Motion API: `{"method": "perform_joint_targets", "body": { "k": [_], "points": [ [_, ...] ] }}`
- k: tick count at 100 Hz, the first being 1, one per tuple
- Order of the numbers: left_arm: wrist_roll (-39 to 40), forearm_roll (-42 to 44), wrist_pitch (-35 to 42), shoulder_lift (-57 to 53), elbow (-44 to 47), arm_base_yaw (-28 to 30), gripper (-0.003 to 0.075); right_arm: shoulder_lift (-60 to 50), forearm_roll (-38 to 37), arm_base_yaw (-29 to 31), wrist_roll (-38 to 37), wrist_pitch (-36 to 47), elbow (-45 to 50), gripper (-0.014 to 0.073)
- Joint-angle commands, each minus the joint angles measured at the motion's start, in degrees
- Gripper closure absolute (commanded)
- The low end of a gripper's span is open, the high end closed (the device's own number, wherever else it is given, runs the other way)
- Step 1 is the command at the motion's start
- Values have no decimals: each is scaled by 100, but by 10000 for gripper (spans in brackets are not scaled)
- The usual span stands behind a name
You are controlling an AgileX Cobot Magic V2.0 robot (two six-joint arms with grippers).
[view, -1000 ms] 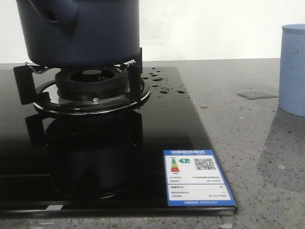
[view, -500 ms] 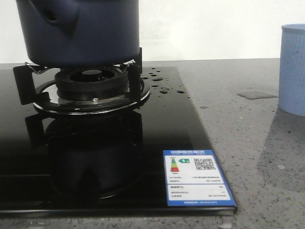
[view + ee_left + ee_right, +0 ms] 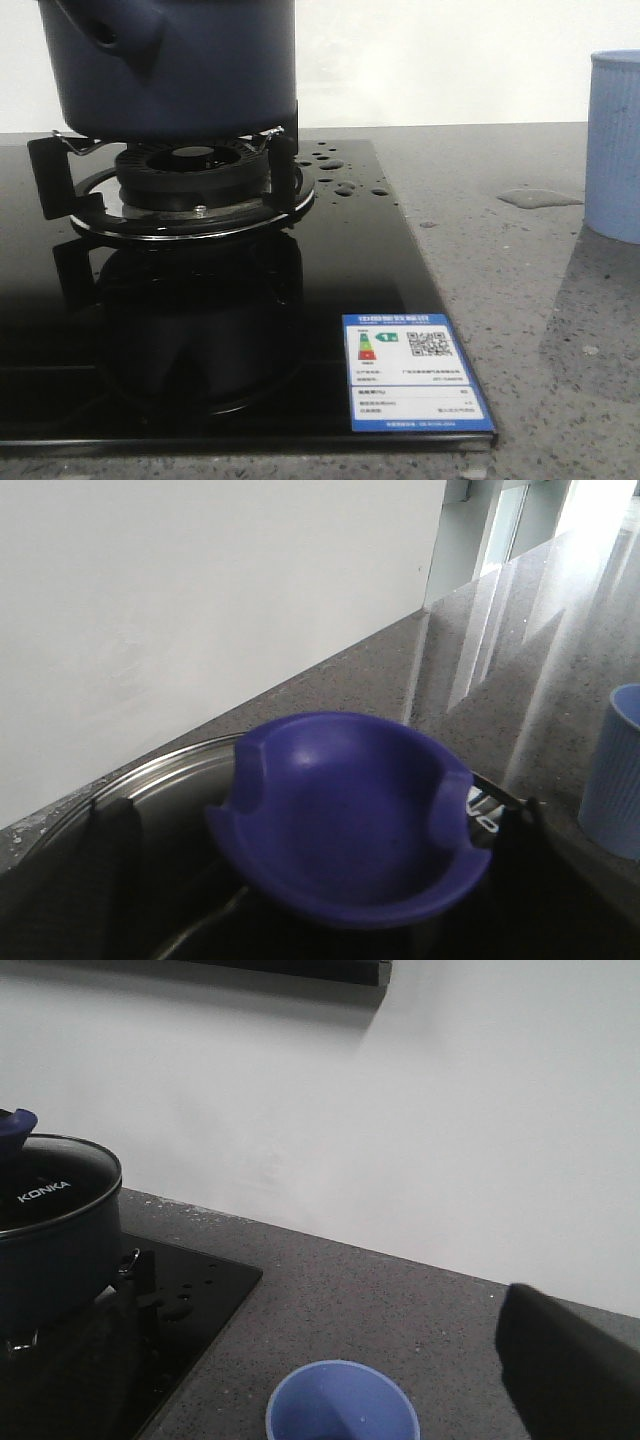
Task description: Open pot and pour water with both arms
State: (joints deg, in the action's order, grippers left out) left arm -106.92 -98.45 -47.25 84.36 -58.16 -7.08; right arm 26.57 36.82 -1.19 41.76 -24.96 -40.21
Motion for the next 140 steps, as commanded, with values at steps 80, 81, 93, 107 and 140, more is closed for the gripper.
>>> {"method": "perform_joint_targets", "body": {
  "k": [80,81,93,107,140],
  "points": [
    [27,-774,-658,-1125,-193,117,344,293,122,41,64,718,831,-60],
    [27,-774,-658,-1145,-193,117,344,293,122,41,64,748,885,-60],
    [27,-774,-658,-1460,-193,117,344,293,164,41,64,941,1302,-60],
    [27,-774,-658,-1737,-193,117,344,293,432,41,64,1545,1703,-60],
    [94,-774,-703,-1844,-193,117,345,659,392,-496,64,2406,1804,-60]
  ]
}}
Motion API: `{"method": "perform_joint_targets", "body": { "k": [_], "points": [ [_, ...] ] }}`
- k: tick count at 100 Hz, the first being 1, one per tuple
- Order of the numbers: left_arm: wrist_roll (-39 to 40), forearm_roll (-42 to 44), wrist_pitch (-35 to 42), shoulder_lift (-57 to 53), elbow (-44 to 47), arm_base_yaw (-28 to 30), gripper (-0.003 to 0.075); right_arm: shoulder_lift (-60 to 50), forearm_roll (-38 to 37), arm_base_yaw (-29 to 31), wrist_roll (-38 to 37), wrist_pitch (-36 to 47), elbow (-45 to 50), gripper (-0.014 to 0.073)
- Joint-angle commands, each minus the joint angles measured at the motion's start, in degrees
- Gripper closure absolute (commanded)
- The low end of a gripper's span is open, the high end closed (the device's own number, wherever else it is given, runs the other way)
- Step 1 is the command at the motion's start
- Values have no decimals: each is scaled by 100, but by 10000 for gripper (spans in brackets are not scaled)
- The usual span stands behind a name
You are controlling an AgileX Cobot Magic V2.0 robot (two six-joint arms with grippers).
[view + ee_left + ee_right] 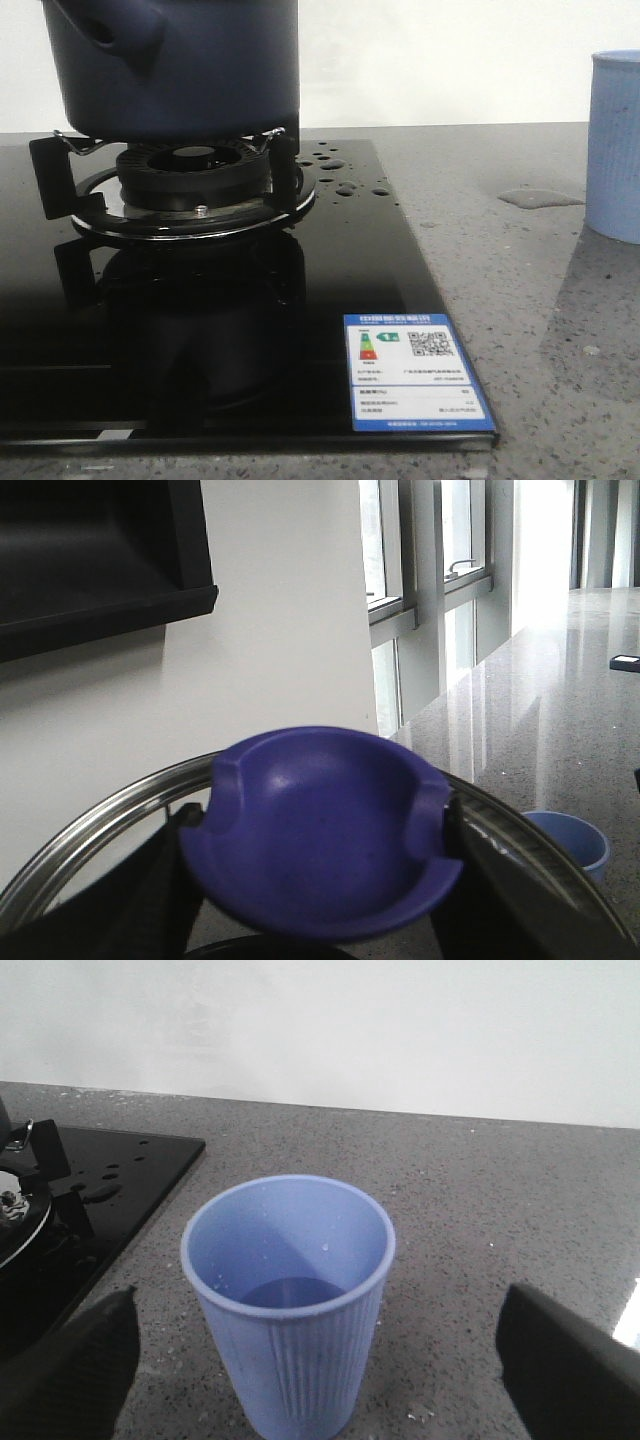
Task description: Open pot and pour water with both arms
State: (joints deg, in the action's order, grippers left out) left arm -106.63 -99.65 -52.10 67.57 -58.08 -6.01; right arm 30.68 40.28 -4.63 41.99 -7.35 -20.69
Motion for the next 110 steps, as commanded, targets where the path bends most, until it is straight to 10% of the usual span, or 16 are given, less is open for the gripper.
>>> {"method": "perform_joint_targets", "body": {
  "k": [1,110],
  "points": [
    [65,-654,-218,-166,-202,10,345,298,46,-164,40,672,-148,-60],
    [100,-654,-280,-166,-202,10,346,2627,-228,-1170,-741,3211,-148,-60]
  ]
}}
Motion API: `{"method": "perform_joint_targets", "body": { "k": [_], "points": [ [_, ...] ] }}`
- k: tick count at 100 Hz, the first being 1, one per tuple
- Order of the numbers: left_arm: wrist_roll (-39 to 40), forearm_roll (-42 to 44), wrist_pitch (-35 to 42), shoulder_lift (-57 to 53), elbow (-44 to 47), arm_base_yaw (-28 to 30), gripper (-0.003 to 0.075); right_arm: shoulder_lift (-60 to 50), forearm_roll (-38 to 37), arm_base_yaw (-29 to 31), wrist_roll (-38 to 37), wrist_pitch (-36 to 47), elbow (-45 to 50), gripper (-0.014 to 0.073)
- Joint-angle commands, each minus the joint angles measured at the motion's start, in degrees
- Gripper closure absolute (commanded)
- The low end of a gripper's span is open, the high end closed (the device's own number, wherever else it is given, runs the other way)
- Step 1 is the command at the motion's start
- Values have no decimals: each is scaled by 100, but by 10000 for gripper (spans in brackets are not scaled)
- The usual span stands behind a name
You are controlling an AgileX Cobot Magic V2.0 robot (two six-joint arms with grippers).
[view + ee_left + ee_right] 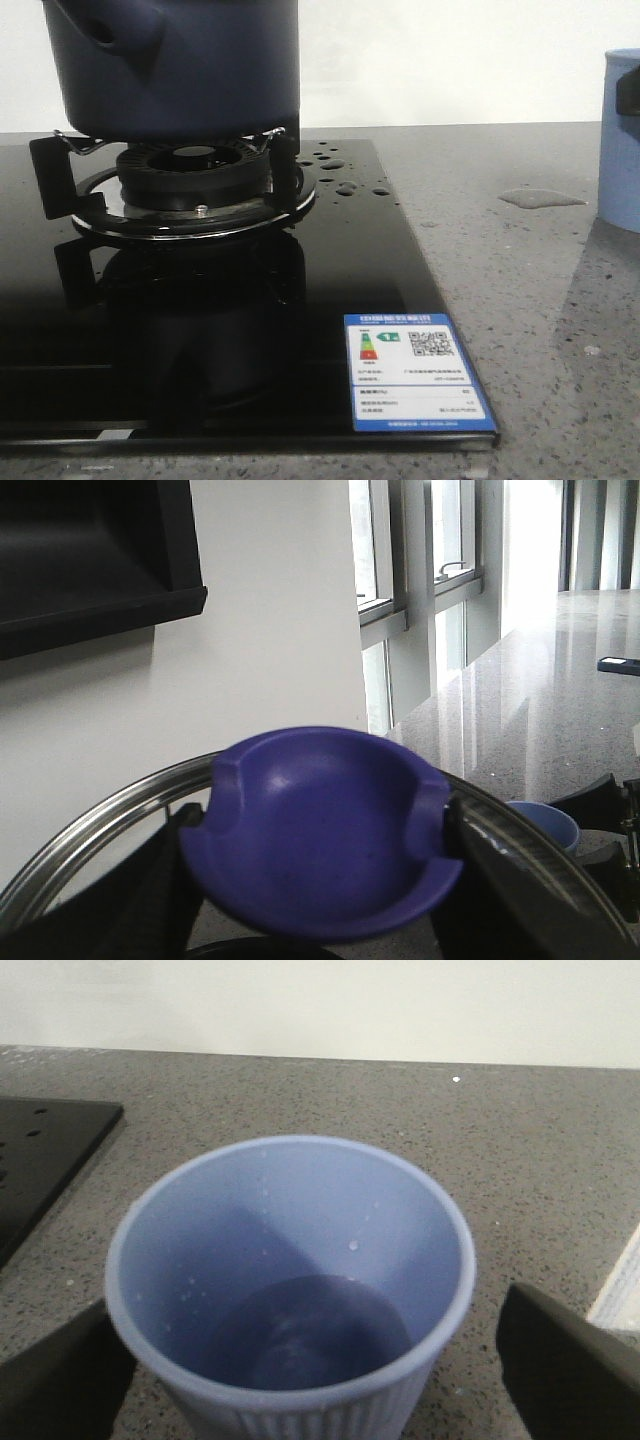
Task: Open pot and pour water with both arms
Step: 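Lift the blue cup with the right gripper toward the open pot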
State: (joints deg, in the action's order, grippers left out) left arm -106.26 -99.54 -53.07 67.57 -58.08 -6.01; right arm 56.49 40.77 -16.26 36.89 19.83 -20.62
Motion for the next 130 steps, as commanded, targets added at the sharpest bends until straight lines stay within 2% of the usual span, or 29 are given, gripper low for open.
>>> {"method": "perform_joint_targets", "body": {
  "k": [1,28,39,59,68,83,105,130],
  "points": [
    [62,-665,-183,-166,-202,10,346,65,-337,-8,-256,493,-155,-60],
    [62,-665,-183,-166,-202,10,346,504,-1306,-8,-1572,975,-155,-36],
    [62,-665,-183,-166,-202,10,346,716,-1647,-8,-1818,1022,-155,83],
    [66,-665,-60,-301,-202,10,346,851,-1657,-8,-1832,968,-155,294],
    [87,-665,188,-508,-202,10,346,754,-1736,-13,-1832,963,-155,345],
    [453,-656,935,-968,-202,10,346,262,-2630,-101,-1832,749,-395,368],
    [869,-479,1530,-1545,-202,10,346,81,-3308,-462,-1832,-403,-1936,368],
    [1705,49,1912,-1921,-202,10,346,1047,-3892,-1108,-1832,-1528,-4050,368]
  ]
}}
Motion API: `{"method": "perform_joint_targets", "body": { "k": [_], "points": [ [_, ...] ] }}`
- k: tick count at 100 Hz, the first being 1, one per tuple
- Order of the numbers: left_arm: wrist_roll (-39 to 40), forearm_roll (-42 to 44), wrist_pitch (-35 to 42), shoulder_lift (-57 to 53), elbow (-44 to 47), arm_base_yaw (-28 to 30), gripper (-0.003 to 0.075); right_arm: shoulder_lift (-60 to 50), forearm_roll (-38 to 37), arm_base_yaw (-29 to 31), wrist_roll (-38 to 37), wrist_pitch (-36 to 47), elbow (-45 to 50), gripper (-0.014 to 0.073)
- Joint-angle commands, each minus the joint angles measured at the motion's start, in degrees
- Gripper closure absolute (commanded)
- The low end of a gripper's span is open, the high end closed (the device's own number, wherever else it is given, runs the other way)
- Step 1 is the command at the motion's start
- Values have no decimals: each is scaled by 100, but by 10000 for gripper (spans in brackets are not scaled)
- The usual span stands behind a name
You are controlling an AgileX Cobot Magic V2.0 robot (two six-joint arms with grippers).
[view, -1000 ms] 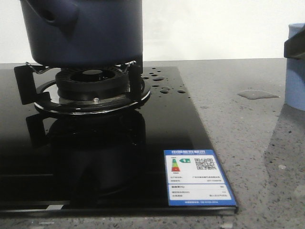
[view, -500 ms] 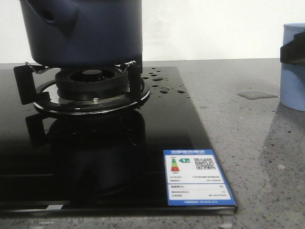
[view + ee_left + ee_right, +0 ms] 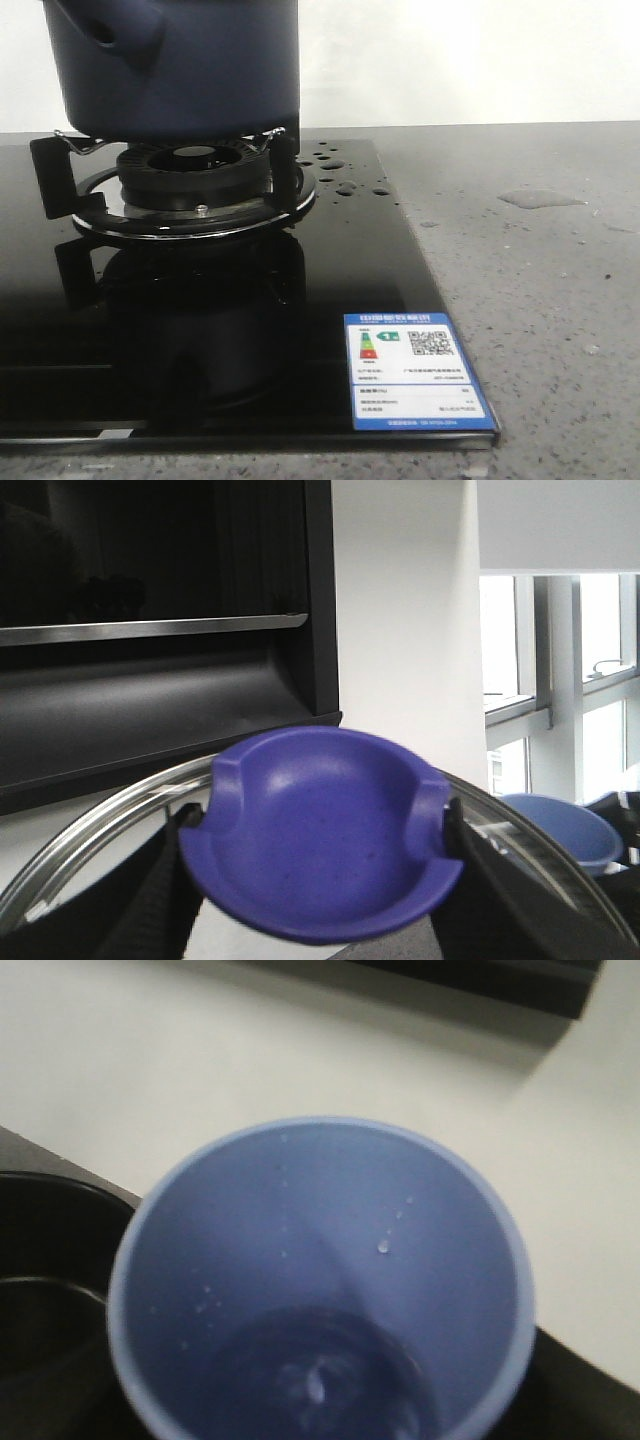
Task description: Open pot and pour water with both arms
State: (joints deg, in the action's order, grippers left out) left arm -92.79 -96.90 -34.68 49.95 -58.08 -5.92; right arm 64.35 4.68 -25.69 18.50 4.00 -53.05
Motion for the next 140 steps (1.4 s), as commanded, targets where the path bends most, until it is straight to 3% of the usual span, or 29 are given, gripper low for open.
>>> {"method": "perform_joint_targets", "body": {
  "k": [1,19,45,79,117,140],
  "points": [
    [370,-206,73,-172,-202,1,346,300,-299,-181,6,10,-867,368],
    [383,-206,73,-261,-191,1,346,1327,-702,-567,6,-1175,-2391,368],
    [434,-206,73,-300,-191,1,346,2401,-1754,-996,217,-1657,-3571,368],
    [516,-206,60,-300,-191,1,346,2915,-4247,-1299,217,-1765,-3648,368],
    [516,-206,50,-300,-191,1,346,3068,-6304,-1299,217,-1560,-3648,368],
    [516,-206,50,-300,-191,1,346,3181,-7151,-1288,217,-1560,-3648,368]
  ]
}}
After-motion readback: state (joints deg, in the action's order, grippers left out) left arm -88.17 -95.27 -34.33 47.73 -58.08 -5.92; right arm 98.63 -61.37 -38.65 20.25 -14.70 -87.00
